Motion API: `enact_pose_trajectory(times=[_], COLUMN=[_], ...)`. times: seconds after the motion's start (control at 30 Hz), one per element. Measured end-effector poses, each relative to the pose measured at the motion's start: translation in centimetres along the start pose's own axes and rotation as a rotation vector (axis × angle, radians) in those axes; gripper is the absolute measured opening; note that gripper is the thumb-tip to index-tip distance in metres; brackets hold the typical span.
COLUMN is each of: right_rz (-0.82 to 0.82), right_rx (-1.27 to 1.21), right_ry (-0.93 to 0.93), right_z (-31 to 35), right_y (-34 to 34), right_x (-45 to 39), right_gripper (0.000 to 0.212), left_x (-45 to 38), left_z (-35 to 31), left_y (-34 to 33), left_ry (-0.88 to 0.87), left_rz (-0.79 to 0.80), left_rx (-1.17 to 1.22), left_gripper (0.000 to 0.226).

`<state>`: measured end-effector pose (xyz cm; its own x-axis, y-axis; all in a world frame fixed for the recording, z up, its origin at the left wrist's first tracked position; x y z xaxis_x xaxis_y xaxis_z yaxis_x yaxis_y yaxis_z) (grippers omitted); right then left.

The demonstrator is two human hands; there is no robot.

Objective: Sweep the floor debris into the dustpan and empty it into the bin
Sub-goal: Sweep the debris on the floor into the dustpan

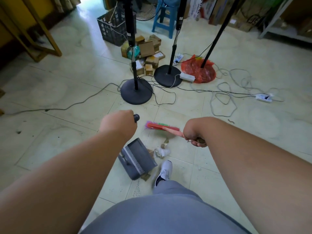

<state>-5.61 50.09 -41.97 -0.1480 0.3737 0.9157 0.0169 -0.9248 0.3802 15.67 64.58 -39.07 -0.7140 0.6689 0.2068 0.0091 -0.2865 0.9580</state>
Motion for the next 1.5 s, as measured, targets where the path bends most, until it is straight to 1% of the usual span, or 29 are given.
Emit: enact_pose_trajectory(times=[0.1,0.2,0.3,0.37,0.43,0.57,0.73,0.83,0.9,1.0,1.1,1.13,1.17,1.2,1.23,1.27,1.3,1.33,1.37,1.4,1.43,1.47,1.5], right_rz=[-0.012,0.059,0.126,0.121,0.09,0.026,0.003,-0.036,-0.059,-0.082,-0.128,-0.159,-0.172,-0.168,-0.147,-0.117,-0.076,-0.068,-0.097,-0.16,-0.229,-0.26,-0.263], right_rx=[0.024,-0.028,0.005,0.045,0.019,-0.06,-0.109,-0.168,-0.204,-0.262,-0.247,-0.225,-0.22,-0.227,-0.222,-0.261,-0.32,-0.368,-0.414,-0.433,-0.437,-0.456,-0.473], right_ry=[0.014,-0.021,-0.027,-0.021,-0.021,-0.028,-0.054,-0.047,-0.05,-0.063,-0.043,-0.048,-0.066,-0.09,-0.094,-0.101,-0.104,-0.111,-0.109,-0.11,-0.095,-0.108,-0.119], right_z=[0.7,0.8,1.4,2.0,2.3,2.0,1.6,1.4,0.7,-1.2,-2.8,-3.3,-4.1,-4.8,-5.4,-5.9,-6.2,-6.5,-6.8,-7.0,-7.0,-7.0,-6.9], right_y=[1.1,1.7,2.9,4.5,6.4,10.1,13.7,17.0,18.9,20.5,21.8,22.3,22.7,22.8,22.9,22.7,22.5,22.5,23.0,23.8,24.6,24.9,24.8], right_x=[-1.8,-3.3,-3.8,-3.5,-3.2,-3.4,-5.0,-6.5,-7.5,-8.2,-9.5,-9.5,-9.9,-9.9,-10.2,-10.3,-10.3,-10.2,-10.4,-10.4,-10.6,-10.8,-11.4], right_gripper=[0.03,0.014,0.013,0.013,0.01,0.011,0.026,0.031,0.031,0.027,0.02,0.015,0.005,0.012,0.027,0.027,0.016,0.026,0.036,0.031,0.018,0.023,0.035], left_x=[-1.9,-4.2,-6.1,-7.0,-7.7,-9.8,-13.7,-15.8,-17.2,-18.9,-21.0,-21.9,-22.8,-23.6,-24.3,-24.8,-25.4,-25.9,-26.5,-27.1,-27.8,-28.5,-29.2], left_z=[-1.2,-2.2,-2.9,-3.0,-3.5,-5.2,-7.7,-9.8,-11.7,-15.2,-18.0,-18.9,-19.9,-21.0,-22.3,-23.6,-24.9,-26.2,-27.4,-28.6,-29.7,-30.6,-31.6], left_y=[0.2,1.3,3.3,4.2,4.7,6.6,9.6,11.0,11.3,11.2,11.3,11.4,11.5,11.7,11.7,11.8,11.8,11.9,12.0,12.2,12.3,12.5,12.6], left_ry=[-0.014,-0.033,-0.035,-0.039,-0.057,-0.092,-0.116,-0.113,-0.126,-0.2,-0.274,-0.298,-0.327,-0.359,-0.394,-0.433,-0.475,-0.516,-0.554,-0.591,-0.63,-0.672,-0.717], left_rz=[0.025,0.046,0.029,0.022,0.023,0.005,-0.017,-0.039,-0.044,-0.024,-0.01,-0.013,-0.025,-0.04,-0.052,-0.054,-0.052,-0.049,-0.048,-0.05,-0.055,-0.061,-0.066], left_rx=[0.002,0.008,0.016,0.012,-0.008,-0.034,-0.054,-0.062,-0.047,-0.071,-0.105,-0.111,-0.121,-0.13,-0.128,-0.112,-0.09,-0.074,-0.068,-0.075,-0.089,-0.103,-0.113], left_gripper=[0.021,0.018,0.021,0.024,0.023,0.02,0.019,0.019,0.016,0.012,0.013,0.013,0.012,0.01,0.009,0.009,0.011,0.015,0.018,0.02,0.021,0.022,0.023])
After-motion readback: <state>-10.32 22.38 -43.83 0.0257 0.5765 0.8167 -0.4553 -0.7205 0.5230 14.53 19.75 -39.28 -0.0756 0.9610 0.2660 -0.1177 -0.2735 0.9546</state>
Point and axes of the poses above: each hand's wrist, its own x-axis away from the middle knuckle, its own y-axis out of the back of the hand, z = x × y, the point moved 10 cm from there along -x, towards the middle knuckle, and after that the axes turned 13 degrees about -x, right-handed, at the moved point
